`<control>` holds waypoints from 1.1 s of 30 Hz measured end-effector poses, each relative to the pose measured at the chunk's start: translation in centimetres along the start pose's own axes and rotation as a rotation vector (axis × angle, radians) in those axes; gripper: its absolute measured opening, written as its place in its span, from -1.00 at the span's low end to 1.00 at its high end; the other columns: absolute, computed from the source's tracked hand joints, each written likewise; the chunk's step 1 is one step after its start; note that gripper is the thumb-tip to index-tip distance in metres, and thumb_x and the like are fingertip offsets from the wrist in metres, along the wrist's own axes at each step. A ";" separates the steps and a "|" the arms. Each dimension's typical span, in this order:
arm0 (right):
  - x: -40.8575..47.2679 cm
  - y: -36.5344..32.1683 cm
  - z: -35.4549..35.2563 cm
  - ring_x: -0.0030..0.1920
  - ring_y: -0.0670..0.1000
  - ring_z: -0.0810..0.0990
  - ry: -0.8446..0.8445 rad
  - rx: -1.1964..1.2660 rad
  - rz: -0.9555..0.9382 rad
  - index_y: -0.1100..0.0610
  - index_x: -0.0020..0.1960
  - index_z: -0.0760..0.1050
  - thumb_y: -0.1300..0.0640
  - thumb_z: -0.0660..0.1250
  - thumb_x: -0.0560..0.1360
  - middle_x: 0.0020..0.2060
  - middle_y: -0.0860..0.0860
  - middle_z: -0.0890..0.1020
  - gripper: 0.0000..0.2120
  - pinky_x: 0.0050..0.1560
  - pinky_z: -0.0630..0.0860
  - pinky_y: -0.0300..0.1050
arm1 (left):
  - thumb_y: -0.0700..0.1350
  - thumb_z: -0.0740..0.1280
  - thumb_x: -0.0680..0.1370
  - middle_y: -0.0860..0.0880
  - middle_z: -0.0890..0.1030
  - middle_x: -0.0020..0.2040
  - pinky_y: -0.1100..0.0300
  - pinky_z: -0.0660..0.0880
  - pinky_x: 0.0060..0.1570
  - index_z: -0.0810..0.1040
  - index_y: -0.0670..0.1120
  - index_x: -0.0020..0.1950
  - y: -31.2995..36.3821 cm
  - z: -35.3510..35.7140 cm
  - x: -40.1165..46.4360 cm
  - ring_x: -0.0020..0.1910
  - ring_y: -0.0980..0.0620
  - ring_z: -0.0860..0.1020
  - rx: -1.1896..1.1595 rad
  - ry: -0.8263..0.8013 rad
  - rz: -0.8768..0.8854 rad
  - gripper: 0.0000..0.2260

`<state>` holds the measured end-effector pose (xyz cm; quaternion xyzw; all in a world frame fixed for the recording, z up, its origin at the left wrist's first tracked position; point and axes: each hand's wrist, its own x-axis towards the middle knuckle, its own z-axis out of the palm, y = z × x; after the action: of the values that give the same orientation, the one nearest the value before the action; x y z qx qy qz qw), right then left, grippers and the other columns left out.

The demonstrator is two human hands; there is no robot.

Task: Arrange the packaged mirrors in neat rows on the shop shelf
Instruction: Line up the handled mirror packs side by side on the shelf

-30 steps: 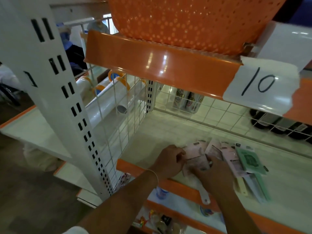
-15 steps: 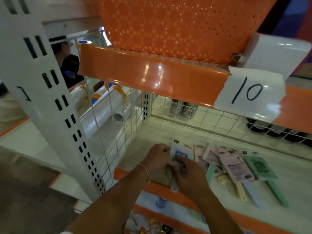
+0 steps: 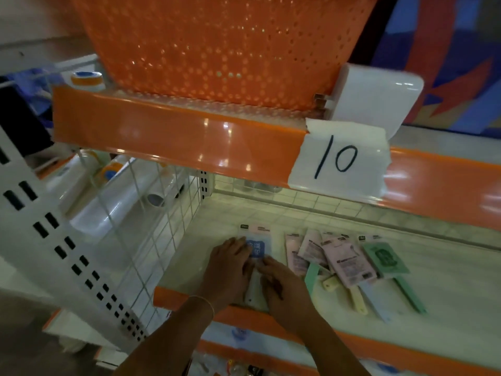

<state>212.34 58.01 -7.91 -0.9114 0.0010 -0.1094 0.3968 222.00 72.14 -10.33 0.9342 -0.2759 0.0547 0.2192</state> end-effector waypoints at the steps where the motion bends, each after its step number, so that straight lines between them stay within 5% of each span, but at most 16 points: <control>1: -0.3 0.2 0.0 0.17 -0.14 0.54 0.095 -0.036 0.018 0.11 0.10 0.62 0.11 0.19 0.47 0.17 -0.07 0.59 -0.70 0.23 0.52 -0.14 | 0.06 0.09 0.52 -0.12 0.57 0.26 -0.11 0.47 0.17 0.59 -0.10 0.20 0.0 0.1 0.0 0.23 -0.18 0.53 0.011 -0.005 0.008 -0.57; 4: -1.3 0.9 -0.3 -0.04 0.00 0.61 0.357 -0.154 -0.019 0.11 -0.10 0.62 0.14 0.21 0.43 -0.10 0.02 0.67 -0.79 0.13 0.50 -0.16 | 0.01 0.08 0.50 -0.14 0.59 0.22 -0.11 0.48 0.16 0.61 -0.12 0.17 0.1 0.0 -0.1 0.21 -0.19 0.55 -0.004 0.007 0.004 -0.57; 8: -2.0 3.3 -1.8 0.10 0.08 0.56 0.235 -0.492 0.274 0.01 0.04 0.62 0.02 0.18 0.38 0.02 -0.01 0.64 -0.67 0.23 0.41 -0.01 | -0.03 0.06 0.43 -0.16 0.61 0.17 -0.15 0.49 0.16 0.64 -0.17 0.11 0.1 -0.1 -0.1 0.20 -0.24 0.54 -0.019 0.040 -0.005 -0.54; 11: -2.2 3.8 -2.7 0.09 0.07 0.58 0.243 -0.473 0.329 0.02 0.07 0.62 0.04 0.28 0.37 0.06 0.01 0.64 -0.69 0.17 0.49 -0.02 | 0.01 0.10 0.43 -0.15 0.64 0.14 -0.15 0.48 0.19 0.68 -0.16 0.03 0.1 0.0 -0.1 0.19 -0.23 0.54 -0.050 0.071 -0.030 -0.56; 15: -3.2 4.3 -4.5 -0.08 0.12 0.62 0.483 -0.403 0.286 0.15 -0.09 0.65 0.14 0.36 0.39 -0.12 0.09 0.68 -0.85 0.04 0.48 -0.12 | 0.14 0.24 0.41 -0.10 0.65 0.07 -0.05 0.52 0.13 0.68 -0.12 -0.01 -0.2 0.1 0.0 0.14 -0.16 0.56 -0.035 0.078 -0.006 -0.60; 18: -4.7 6.8 -6.3 0.04 0.25 0.57 0.580 -0.538 0.465 0.14 -0.03 0.65 0.03 0.24 0.39 0.01 0.16 0.65 -0.70 0.06 0.48 0.09 | 0.20 0.31 0.43 -0.07 0.62 0.05 -0.02 0.51 0.11 0.65 -0.10 -0.01 -0.2 0.1 0.1 0.11 -0.11 0.53 -0.015 0.093 0.023 -0.60; 22: -5.3 7.0 -7.3 0.17 0.33 0.46 0.560 -0.490 0.752 0.15 0.21 0.53 0.08 0.40 0.41 0.23 0.23 0.50 -0.61 0.16 0.42 0.24 | 0.27 0.29 0.38 -0.10 0.56 0.06 0.00 0.48 0.07 0.59 -0.12 0.06 0.3 0.1 0.0 0.11 -0.11 0.49 0.055 0.114 0.067 -0.49; 33: -5.8 7.2 -8.0 -0.04 0.26 0.57 0.634 -0.362 0.571 0.24 -0.01 0.64 0.32 0.42 0.38 -0.08 0.19 0.65 -0.81 0.06 0.49 0.08 | 0.29 0.23 0.39 -0.12 0.54 0.18 -0.05 0.45 0.14 0.59 -0.11 0.15 0.0 0.7 0.0 0.18 -0.13 0.48 0.078 0.095 0.056 -0.44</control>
<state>205.69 47.83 -8.94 -0.8510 0.3920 -0.2671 0.2255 221.99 71.82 -10.96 0.9303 -0.2889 0.1159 0.1939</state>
